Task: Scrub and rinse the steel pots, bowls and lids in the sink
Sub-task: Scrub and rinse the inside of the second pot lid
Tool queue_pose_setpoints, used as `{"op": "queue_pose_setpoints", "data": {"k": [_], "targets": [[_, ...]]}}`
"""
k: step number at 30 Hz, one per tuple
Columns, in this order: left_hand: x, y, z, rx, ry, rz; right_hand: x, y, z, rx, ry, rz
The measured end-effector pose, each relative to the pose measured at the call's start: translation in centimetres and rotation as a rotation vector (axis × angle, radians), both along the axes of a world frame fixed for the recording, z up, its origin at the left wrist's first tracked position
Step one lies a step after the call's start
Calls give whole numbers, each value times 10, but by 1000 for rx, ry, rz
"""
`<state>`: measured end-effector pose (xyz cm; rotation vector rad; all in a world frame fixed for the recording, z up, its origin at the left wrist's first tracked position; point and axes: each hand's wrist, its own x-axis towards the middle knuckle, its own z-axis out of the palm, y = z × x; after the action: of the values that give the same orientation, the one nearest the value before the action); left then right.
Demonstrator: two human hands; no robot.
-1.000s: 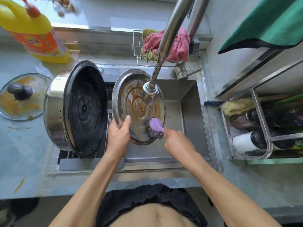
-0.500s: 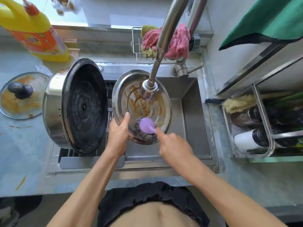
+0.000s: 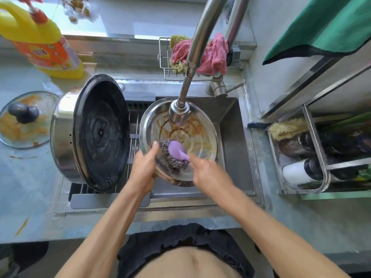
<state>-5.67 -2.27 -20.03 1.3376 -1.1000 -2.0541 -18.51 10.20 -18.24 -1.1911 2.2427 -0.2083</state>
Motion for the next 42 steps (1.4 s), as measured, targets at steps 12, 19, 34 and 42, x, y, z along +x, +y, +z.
{"op": "queue_pose_setpoints", "data": {"k": [12,19,34,42], "targets": [[6,3,0,9,-31,-30,-13,4,-3,53,34,-95],[4,-3,2,-40,-18,-29,-13,-3,-1,46,8,-57],[-3,4,-5,13,-39,-8,11,-5,7,10,-72,-47],[-4,11,-9,68,-70,-23,23,-14,8,-40,-118,-71]]}}
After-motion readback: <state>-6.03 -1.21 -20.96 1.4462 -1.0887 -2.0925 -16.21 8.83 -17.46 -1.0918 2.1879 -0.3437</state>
